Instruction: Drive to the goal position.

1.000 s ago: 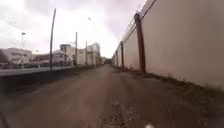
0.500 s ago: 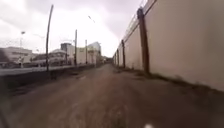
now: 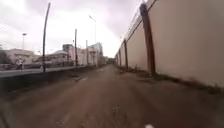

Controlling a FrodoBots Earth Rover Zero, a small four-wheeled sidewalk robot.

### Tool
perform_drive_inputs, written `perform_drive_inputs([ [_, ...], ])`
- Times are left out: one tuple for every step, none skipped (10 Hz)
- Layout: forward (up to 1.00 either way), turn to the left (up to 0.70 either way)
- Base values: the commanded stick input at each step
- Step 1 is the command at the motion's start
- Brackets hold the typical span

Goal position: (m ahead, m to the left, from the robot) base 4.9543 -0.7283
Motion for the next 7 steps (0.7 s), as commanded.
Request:
perform_drive_inputs([
  [0.85, 0.0],
  [0.85, 0.0],
  [0.85, 0.0],
  [0.85, 0.0],
  [0.85, 0.0],
  [0.85, 0.0],
  [0.85, 0.0],
])
